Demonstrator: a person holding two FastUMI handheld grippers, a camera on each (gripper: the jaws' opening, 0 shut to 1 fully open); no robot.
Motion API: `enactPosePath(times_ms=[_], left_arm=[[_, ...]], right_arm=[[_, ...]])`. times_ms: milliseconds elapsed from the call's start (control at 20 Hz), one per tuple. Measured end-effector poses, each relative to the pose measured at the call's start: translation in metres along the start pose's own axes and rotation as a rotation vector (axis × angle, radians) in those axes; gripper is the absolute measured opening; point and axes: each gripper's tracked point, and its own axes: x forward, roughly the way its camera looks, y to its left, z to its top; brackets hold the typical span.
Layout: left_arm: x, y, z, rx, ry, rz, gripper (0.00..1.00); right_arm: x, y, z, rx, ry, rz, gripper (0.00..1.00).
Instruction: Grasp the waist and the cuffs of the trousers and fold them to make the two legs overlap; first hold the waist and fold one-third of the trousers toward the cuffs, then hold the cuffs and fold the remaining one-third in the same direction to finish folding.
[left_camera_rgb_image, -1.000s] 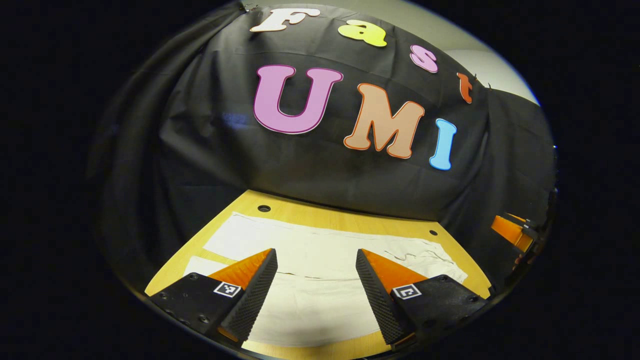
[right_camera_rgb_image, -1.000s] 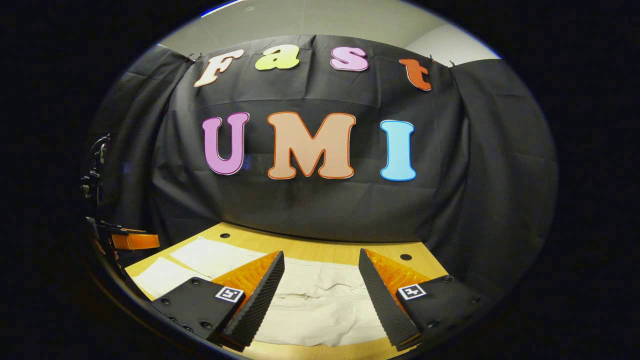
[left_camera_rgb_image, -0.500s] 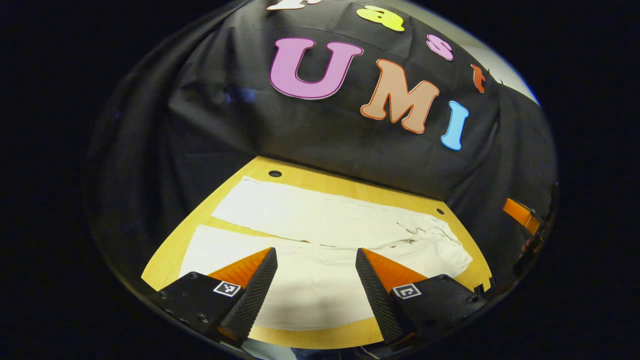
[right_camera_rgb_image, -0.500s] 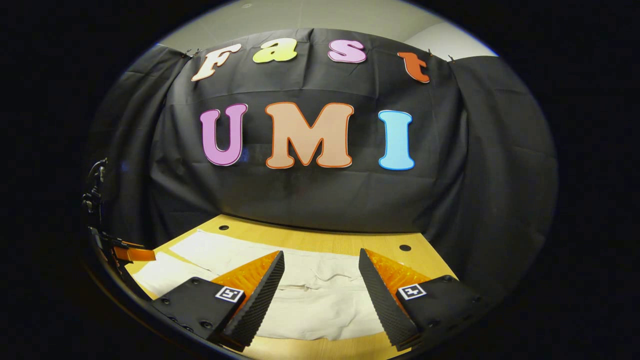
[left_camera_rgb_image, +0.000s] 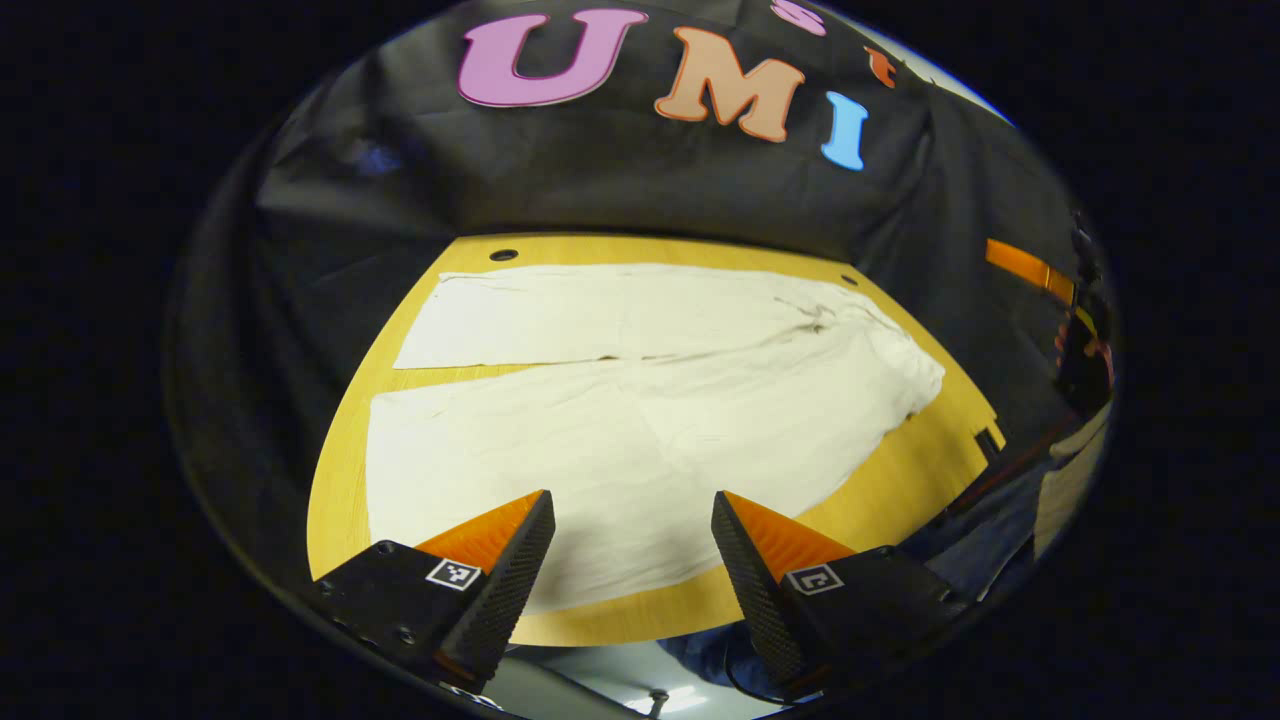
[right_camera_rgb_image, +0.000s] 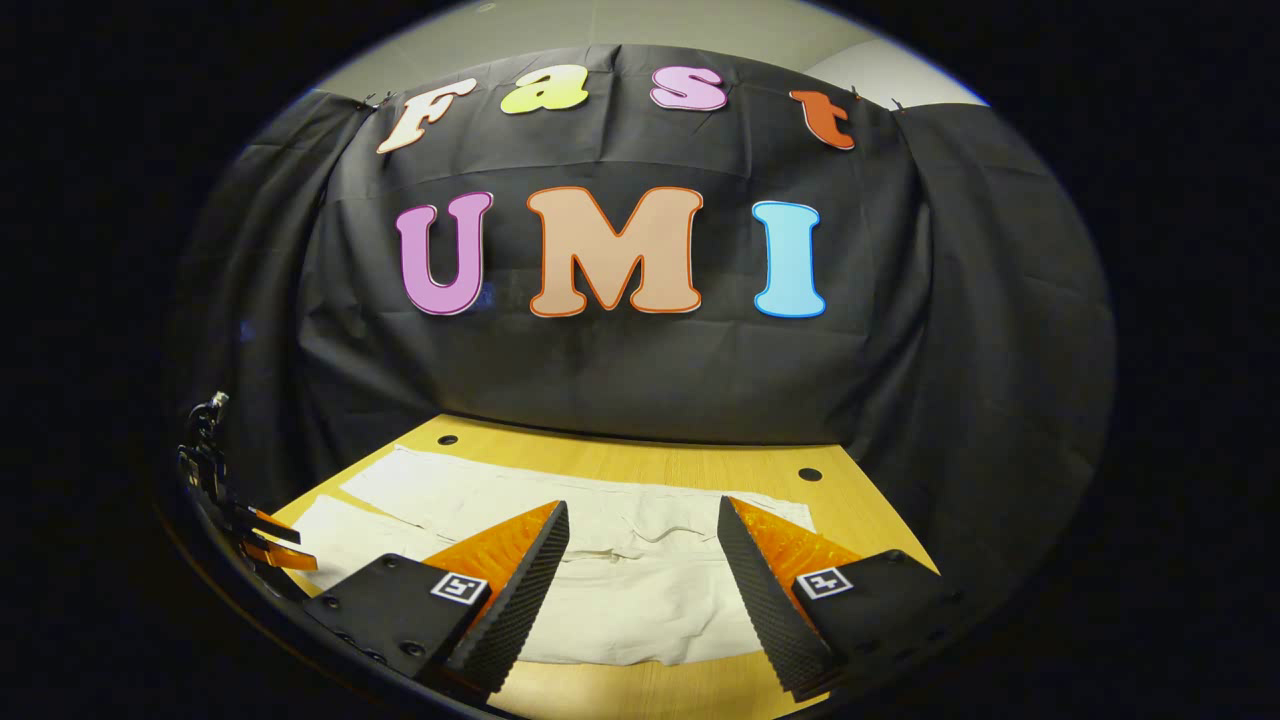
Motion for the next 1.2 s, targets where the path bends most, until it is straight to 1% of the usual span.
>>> enactPosePath(times_ms=[250,400,600,650,800,1050,1100,1200], left_arm=[[-0.003,0.011,-0.050,0.166,0.192,-0.085,0.94],[-0.007,0.019,-0.074,0.247,0.281,-0.110,0.93],[-0.009,0.027,-0.086,0.315,0.340,-0.127,0.93],[-0.010,0.031,-0.089,0.339,0.362,-0.128,0.91],[-0.012,0.040,-0.099,0.392,0.423,-0.137,0.89],[-0.007,0.055,-0.110,0.492,0.511,-0.153,0.78],[-0.007,0.054,-0.106,0.499,0.500,-0.163,0.77],[-0.008,0.053,-0.108,0.516,0.528,-0.169,0.75]], right_arm=[[-0.001,-0.003,-0.015,-0.002,0.040,-0.013,0.96],[-0.004,-0.007,-0.023,0.027,0.061,-0.028,0.96],[-0.006,-0.010,-0.027,0.029,0.074,-0.056,0.95],[-0.006,-0.009,-0.026,0.024,0.075,-0.060,0.96],[-0.009,-0.007,-0.025,0.017,0.074,-0.064,0.95],[-0.015,-0.003,-0.028,0.006,0.077,-0.079,0.96],[-0.017,-0.004,-0.030,0.003,0.078,-0.086,0.96],[-0.019,-0.005,-0.033,0.002,0.083,-0.101,0.96]])
